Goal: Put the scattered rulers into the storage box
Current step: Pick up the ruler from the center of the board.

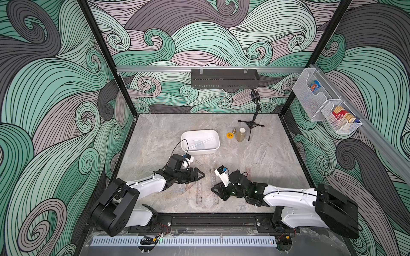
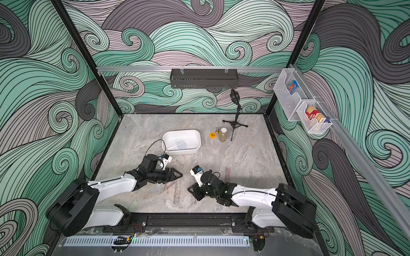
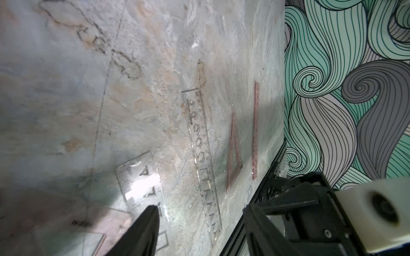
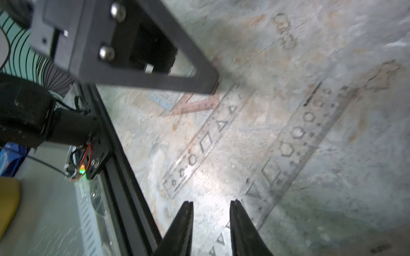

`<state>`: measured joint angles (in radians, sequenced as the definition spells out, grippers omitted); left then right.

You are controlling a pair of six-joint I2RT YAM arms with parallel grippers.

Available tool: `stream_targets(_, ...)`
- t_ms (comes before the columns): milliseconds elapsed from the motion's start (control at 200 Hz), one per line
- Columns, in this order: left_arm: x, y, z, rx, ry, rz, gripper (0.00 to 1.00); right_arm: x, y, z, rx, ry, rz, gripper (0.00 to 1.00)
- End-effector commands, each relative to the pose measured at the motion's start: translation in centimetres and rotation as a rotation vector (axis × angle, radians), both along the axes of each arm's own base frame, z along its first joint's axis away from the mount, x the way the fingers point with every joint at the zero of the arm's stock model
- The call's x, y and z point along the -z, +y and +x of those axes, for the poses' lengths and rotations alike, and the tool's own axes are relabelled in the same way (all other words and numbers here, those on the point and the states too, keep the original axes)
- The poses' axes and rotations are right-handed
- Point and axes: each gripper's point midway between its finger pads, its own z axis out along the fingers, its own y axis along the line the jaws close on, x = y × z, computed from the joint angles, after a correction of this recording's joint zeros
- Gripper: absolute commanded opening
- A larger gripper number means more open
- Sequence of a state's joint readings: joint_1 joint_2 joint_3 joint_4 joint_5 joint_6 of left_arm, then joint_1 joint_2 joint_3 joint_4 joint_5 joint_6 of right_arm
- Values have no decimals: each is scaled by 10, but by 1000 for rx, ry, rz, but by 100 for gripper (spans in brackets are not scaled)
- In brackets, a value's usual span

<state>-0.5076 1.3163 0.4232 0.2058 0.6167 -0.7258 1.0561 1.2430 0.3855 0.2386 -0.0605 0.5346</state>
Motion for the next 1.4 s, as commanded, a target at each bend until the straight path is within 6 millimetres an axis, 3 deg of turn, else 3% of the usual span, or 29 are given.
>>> stream_targets(0,-10,-1,1,1,-15,-11,65,27,-17,-15,5,18,-106,30)
stream_targets(250,-8,1,-3,-2,-16,-11,65,53,-28,-24,39,42,-146,31)
stream_targets(525,-7,-3,-5,10,-13,-22,64,64,-27,-1,77,15,-165,36)
stream_targets(635,-6,-7,-6,26,-14,-23,57,60,-20,17,63,-1,-145,34)
stream_targets(795,-5,-21,-9,62,-7,-22,51,23,-7,44,59,-29,36,26)
stream_targets(901,0,-27,-10,78,7,-9,45,12,-8,62,83,-54,87,19)
stream_targets(1006,4,-32,-9,90,8,7,41,16,-6,74,77,-51,100,9)
stream_targets(1036,13,-32,-9,92,31,28,40,17,-4,76,71,-47,103,8)
stream_targets(1396,25,-41,-4,101,48,78,45,40,-10,83,65,-6,83,5)
